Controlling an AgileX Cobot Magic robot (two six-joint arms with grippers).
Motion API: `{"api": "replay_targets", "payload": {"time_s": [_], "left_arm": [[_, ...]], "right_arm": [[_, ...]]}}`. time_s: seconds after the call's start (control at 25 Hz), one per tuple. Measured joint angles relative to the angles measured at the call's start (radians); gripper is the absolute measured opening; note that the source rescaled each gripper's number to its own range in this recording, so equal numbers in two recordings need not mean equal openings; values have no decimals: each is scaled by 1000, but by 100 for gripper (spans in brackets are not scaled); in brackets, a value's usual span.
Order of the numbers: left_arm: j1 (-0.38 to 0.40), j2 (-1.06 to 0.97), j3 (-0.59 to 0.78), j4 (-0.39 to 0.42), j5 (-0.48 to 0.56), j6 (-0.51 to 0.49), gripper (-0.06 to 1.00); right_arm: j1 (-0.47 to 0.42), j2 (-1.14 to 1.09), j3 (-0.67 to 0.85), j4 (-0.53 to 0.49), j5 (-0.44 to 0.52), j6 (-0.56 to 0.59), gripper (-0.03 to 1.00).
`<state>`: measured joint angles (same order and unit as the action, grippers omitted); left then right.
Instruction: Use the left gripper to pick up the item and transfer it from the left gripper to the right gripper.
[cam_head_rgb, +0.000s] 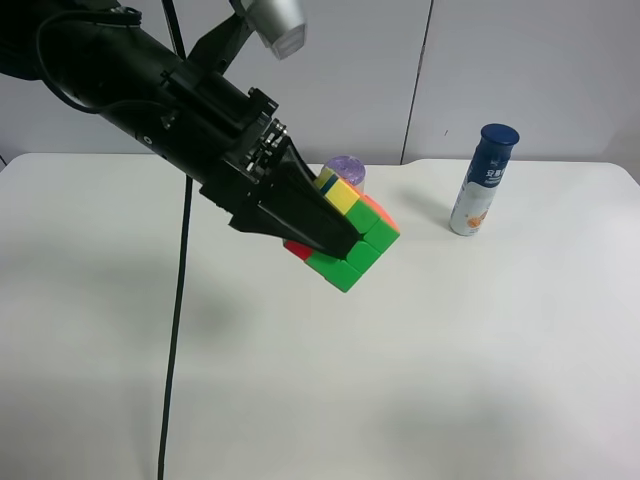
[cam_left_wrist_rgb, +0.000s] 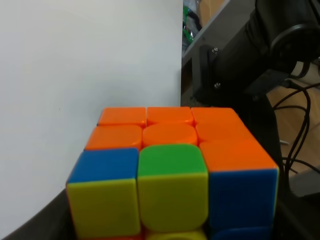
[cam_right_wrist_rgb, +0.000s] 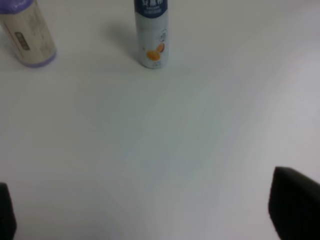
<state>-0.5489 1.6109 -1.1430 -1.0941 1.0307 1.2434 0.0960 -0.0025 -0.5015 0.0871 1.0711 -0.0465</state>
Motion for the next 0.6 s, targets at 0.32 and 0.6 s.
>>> {"api": "replay_targets", "payload": {"time_s": [0.32, 0.6], "left_arm": [[0, 0, 0, 88, 27, 106, 0], [0, 0, 0, 150, 29, 152, 0]], "right_arm": [[0, 0, 0, -10, 0, 0, 100], [0, 0, 0, -10, 0, 0, 100]]}}
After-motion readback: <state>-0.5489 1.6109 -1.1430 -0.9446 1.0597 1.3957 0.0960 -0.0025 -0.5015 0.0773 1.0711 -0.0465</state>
